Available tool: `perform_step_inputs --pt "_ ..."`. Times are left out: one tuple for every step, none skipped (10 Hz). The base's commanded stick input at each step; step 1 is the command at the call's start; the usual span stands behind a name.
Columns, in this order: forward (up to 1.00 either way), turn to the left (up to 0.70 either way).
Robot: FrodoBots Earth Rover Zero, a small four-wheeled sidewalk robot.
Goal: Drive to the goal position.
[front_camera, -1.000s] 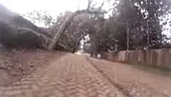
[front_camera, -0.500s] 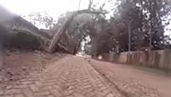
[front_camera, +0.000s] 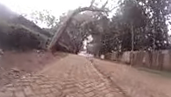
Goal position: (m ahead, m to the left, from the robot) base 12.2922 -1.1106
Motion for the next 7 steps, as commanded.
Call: perform_step_inputs --pt "0.7 0.0" --pt "0.7 0.0" --pt "0.7 0.0" --pt "0.7 0.11" --pt "0.7 0.15" --pt "0.7 0.09" --pt "0.7 0.06"
